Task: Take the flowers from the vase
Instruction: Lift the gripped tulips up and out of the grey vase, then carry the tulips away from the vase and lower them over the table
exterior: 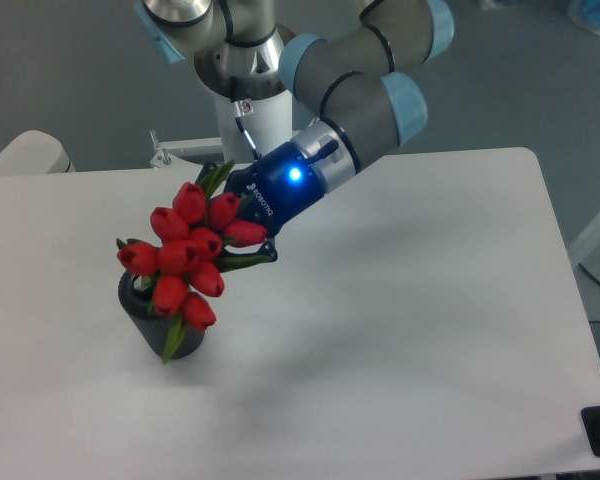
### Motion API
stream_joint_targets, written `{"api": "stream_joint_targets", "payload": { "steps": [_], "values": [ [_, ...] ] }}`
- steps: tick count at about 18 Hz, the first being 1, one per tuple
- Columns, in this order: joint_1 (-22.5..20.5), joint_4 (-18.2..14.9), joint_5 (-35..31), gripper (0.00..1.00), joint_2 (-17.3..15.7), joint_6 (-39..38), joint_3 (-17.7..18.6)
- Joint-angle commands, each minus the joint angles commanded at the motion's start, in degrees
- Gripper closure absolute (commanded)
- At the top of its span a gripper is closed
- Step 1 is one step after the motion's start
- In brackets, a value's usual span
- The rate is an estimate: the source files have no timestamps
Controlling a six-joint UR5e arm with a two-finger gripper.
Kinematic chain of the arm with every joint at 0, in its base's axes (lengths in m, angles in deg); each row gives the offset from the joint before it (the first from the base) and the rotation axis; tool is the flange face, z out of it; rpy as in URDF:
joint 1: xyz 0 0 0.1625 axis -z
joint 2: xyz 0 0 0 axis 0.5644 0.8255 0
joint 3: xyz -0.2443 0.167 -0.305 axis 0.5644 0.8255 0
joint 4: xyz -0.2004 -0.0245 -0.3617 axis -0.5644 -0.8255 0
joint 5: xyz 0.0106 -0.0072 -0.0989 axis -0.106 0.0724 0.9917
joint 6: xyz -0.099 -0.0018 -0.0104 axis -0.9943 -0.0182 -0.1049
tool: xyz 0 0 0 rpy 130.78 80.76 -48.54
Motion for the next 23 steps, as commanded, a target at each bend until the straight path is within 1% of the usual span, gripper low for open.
{"api": "stream_joint_targets", "payload": {
  "steps": [4, 7, 10, 12, 15, 16, 18, 21, 23],
  "values": [
    [-2.3, -0.1, 1.0, 0.99, 1.8, -1.8, -2.8],
    [-3.5, -0.1, 0.8, 0.99, 4.0, -4.2, -5.6],
    [-5.4, -0.1, 0.4, 0.99, 5.8, -4.2, -6.9],
    [-7.0, 0.0, 0.1, 0.99, 7.6, -3.1, -7.1],
    [-8.5, 0.2, -0.7, 0.98, 11.7, -0.2, -9.9],
    [-9.0, 0.3, -1.9, 0.98, 12.9, 0.6, -10.9],
    [-9.1, 0.4, -6.5, 0.98, 13.4, 1.0, -12.6],
    [-8.9, 0.0, -18.2, 0.98, 14.0, 0.6, -17.0],
    [-8.4, -0.1, -20.6, 0.99, 14.7, 0.4, -18.4]
  ]
}}
